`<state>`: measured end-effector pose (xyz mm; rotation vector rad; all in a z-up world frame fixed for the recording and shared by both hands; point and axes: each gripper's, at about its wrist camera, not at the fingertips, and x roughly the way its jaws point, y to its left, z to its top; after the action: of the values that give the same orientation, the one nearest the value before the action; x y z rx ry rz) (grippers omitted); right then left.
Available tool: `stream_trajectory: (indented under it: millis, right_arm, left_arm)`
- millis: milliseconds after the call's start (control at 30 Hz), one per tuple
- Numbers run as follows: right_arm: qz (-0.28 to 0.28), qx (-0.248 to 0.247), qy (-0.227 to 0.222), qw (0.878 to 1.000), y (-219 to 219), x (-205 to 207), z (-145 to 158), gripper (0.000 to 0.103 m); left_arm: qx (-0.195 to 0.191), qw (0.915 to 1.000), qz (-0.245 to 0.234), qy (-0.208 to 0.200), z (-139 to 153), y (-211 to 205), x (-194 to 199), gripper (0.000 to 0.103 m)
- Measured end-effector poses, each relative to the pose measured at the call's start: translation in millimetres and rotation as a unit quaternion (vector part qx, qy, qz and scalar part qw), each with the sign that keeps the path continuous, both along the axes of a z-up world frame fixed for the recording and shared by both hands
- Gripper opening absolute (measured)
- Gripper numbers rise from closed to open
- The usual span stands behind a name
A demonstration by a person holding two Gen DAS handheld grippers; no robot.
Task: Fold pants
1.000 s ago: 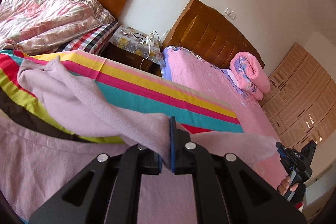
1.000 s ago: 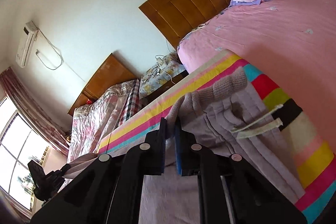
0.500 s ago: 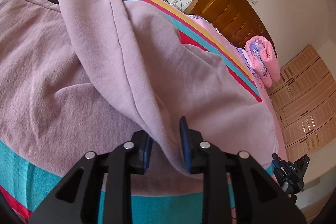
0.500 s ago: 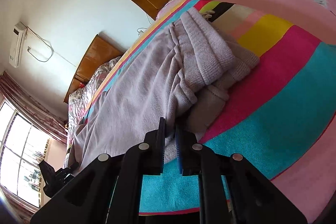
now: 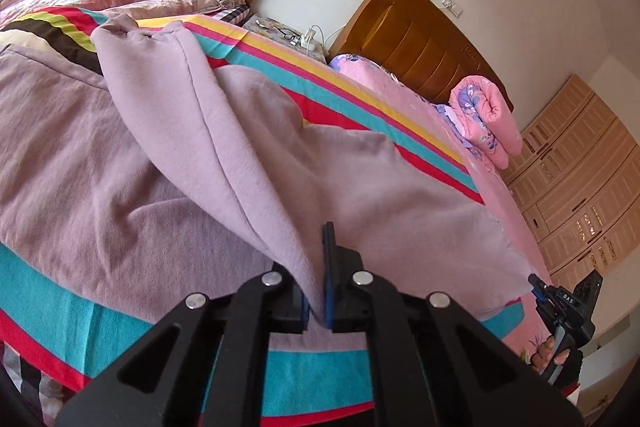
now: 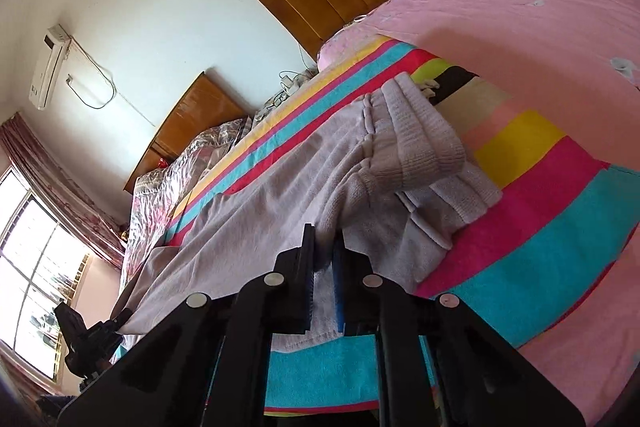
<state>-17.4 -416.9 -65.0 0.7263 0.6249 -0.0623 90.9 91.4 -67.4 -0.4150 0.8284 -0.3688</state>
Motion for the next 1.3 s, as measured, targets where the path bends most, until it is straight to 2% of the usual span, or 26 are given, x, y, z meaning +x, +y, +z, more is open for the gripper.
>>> stream_trajectory:
  millis: [100, 133, 200, 233, 267, 333, 400, 433, 500, 533, 567, 600, 700, 733, 767, 800, 833, 900, 967, 1000, 1067, 1133, 1200, 1300]
  right_arm:
    - [0.002, 0.008, 0.056, 0.998, -6.0, 4.2, -41.8, 0.008]
    - [0.000, 0.022, 0.044, 0.999, -8.1, 1.1, -53.0, 0.005]
    - [-0.013, 0.046, 0.030, 0.998, -11.8, -4.8, -57.2, 0.006]
    - [-0.016, 0.053, 0.027, 0.998, -12.3, -5.0, -56.6, 0.011]
    - [-0.016, 0.053, 0.029, 0.998, -11.2, -4.3, -54.7, 0.014]
    - [-0.011, 0.043, 0.028, 0.999, -3.5, -5.5, -45.6, 0.034]
    - [0.004, 0.040, 0.014, 0.999, 8.1, -8.8, -37.8, 0.050]
    - [0.014, 0.040, 0.015, 0.999, 15.0, -7.9, -37.6, 0.050]
    - [0.029, 0.027, 0.032, 0.999, 27.7, -3.3, -43.4, 0.047]
    - [0.024, 0.014, 0.036, 0.999, 29.6, -1.9, -46.4, 0.029]
    - [0.010, -0.001, 0.041, 0.999, 28.9, -2.5, -48.0, 0.019]
    - [0.002, -0.003, 0.044, 0.999, 26.3, -3.7, -49.4, 0.013]
    - [-0.007, -0.011, 0.043, 0.999, 22.5, -6.8, -47.7, 0.011]
    - [-0.007, -0.024, 0.044, 0.999, 23.7, -10.0, -46.6, 0.012]
    - [-0.011, -0.036, 0.047, 0.998, 27.1, -11.6, -42.5, 0.018]
    - [-0.020, -0.055, 0.053, 0.997, 31.8, -14.1, -36.6, 0.031]
    - [-0.039, -0.088, 0.060, 0.994, 36.8, -19.9, -28.4, 0.049]
    - [-0.058, -0.148, 0.042, 0.986, 52.1, -30.8, -7.3, 0.073]
    - [-0.043, -0.193, 0.005, 0.980, 68.9, -36.5, 12.8, 0.074]
    - [-0.027, -0.217, -0.001, 0.976, 79.2, -33.1, 20.1, 0.074]
    - [0.014, -0.247, 0.000, 0.969, 97.5, -15.1, 27.3, 0.074]
    - [0.059, -0.277, 0.019, 0.959, 113.0, 16.4, 29.2, 0.074]
    - [0.088, -0.312, 0.037, 0.945, 126.6, 50.1, 29.7, 0.075]
    - [0.099, -0.344, 0.081, 0.930, 126.5, 97.2, 24.5, 0.076]
  left_arm:
    - [0.019, 0.9983, 0.009, 0.055, -45.4, -7.9, 5.3, 0.005]
    - [0.007, 0.9992, 0.015, 0.037, -49.5, -3.2, 1.1, 0.008]
    - [0.015, 0.9993, 0.006, 0.035, -47.0, -4.5, 1.3, 0.010]
    - [0.011, 0.9993, 0.005, 0.035, -45.0, -2.4, 1.9, 0.015]
    - [0.004, 0.9994, 0.009, 0.035, -42.5, 0.6, 1.7, 0.027]
    - [-0.007, 0.9996, 0.009, 0.026, -36.9, 4.7, 1.4, 0.037]
    - [-0.002, 0.9998, 0.010, 0.020, -32.5, 4.1, 1.5, 0.038]
    - [-0.005, 0.9997, 0.011, 0.021, -31.5, 2.8, 3.5, 0.037]
    - [0.003, 0.9995, 0.012, 0.028, -33.4, -3.1, 7.6, 0.034]
    - [0.014, 0.9993, 0.010, 0.032, -36.9, -6.0, 9.2, 0.018]
    - [0.024, 0.9990, 0.009, 0.038, -41.7, -8.5, 10.0, 0.014]
    - [0.025, 0.9992, 0.011, 0.029, -43.5, -8.2, 7.4, 0.012]
    - [0.019, 0.9994, 0.010, 0.028, -43.8, -5.7, 6.7, 0.011]
    - [0.021, 0.9994, 0.011, 0.027, -43.0, -5.0, 5.9, 0.015]
    - [0.026, 0.9992, 0.017, 0.025, -41.2, -4.0, 4.5, 0.020]
    - [0.034, 0.9988, 0.028, 0.021, -37.5, -3.1, 2.4, 0.026]
    - [0.048, 0.9978, 0.044, 0.013, -32.8, -0.6, -1.6, 0.046]
    - [0.087, 0.9912, 0.098, -0.017, -17.9, 6.8, -12.6, 0.071]
    - [0.106, 0.9826, 0.143, -0.053, 1.4, 14.8, -22.7, 0.074]
    - [0.101, 0.9823, 0.144, -0.065, 11.3, 15.7, -24.4, 0.074]
    - [0.085, 0.9876, 0.111, -0.072, 28.9, 7.4, -16.1, 0.079]
    - [0.095, 0.9930, 0.043, -0.056, 40.2, -22.2, 7.9, 0.083]
    - [0.141, 0.9888, -0.019, -0.045, 44.0, -66.6, 36.1, 0.083]
    - [0.164, 0.9815, -0.096, -0.022, 36.2, -128.0, 79.0, 0.083]
